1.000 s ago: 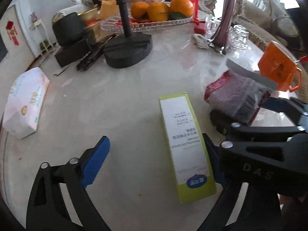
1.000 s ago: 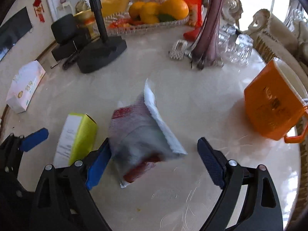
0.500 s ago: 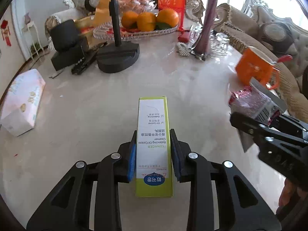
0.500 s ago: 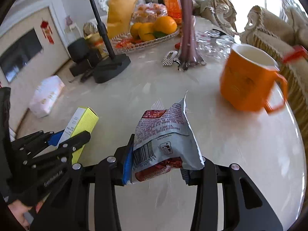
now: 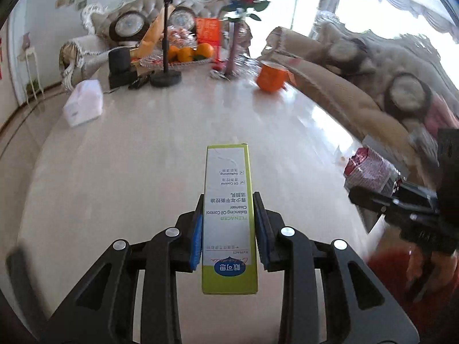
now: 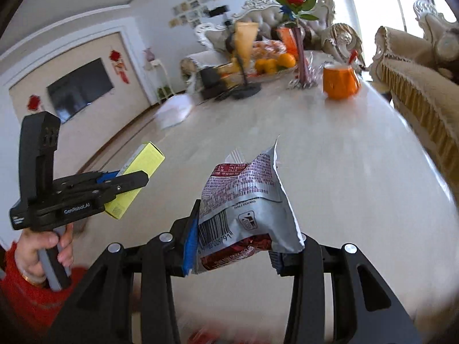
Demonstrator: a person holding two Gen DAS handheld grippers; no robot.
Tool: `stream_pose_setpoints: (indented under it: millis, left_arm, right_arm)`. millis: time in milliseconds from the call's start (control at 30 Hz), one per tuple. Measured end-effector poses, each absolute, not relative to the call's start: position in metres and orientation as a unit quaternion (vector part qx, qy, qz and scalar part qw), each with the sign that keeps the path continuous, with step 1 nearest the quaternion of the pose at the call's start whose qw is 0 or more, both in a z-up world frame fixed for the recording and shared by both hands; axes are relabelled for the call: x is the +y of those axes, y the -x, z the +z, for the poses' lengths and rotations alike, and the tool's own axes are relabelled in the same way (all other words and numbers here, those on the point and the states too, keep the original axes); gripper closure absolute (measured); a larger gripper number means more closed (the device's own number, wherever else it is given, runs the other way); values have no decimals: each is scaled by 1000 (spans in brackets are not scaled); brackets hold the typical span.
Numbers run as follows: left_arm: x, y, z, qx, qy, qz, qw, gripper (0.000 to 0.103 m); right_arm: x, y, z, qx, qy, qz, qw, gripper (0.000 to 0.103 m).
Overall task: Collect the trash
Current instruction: 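Carry cleanser box and snack bag over the wastebasket and open both tools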
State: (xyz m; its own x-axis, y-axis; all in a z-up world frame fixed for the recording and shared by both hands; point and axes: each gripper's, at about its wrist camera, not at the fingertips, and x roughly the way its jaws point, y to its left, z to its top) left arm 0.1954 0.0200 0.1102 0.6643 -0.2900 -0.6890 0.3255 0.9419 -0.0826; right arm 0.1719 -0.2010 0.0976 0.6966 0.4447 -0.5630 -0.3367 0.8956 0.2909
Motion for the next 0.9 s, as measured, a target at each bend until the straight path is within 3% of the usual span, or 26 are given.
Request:
stream_pose_setpoints:
  millis: [200, 467, 667, 700, 733, 767, 800, 900]
  left_arm:
    - [18, -64, 36, 442, -33, -183, 878, 72]
    - [-18, -62, -123, 562, -3, -180, 807, 72]
    - [-19, -71, -168, 611, -18, -154, 776, 72]
    - [-18, -72, -172, 619, -16, -152, 771, 65]
    - [-18, -72, -176, 623, -19, -147, 768, 41]
    - [-18, -72, -177, 625, -21, -145, 767, 30]
    - [-18, -72, -178, 625, -22, -146, 766, 23]
    - [-16, -71, -180, 620, -33, -141, 771, 23]
  right_arm:
    - [-184, -77, 26, 405, -114, 212, 882, 64]
    - [-146, -99, -111, 548, -54, 155, 820, 64]
    - [-131, -110, -140, 573, -23, 135, 808, 64]
    - [-127, -108, -143, 574, -19, 133, 808, 62]
    - [-124, -104, -149, 579, -16, 133, 804, 59]
    - [-122, -106, -152, 585, -15, 133, 800, 41]
    - [-122, -106, -155, 588, -15, 131, 798, 23]
    - [-132, -93, -155, 591, -15, 128, 796, 19]
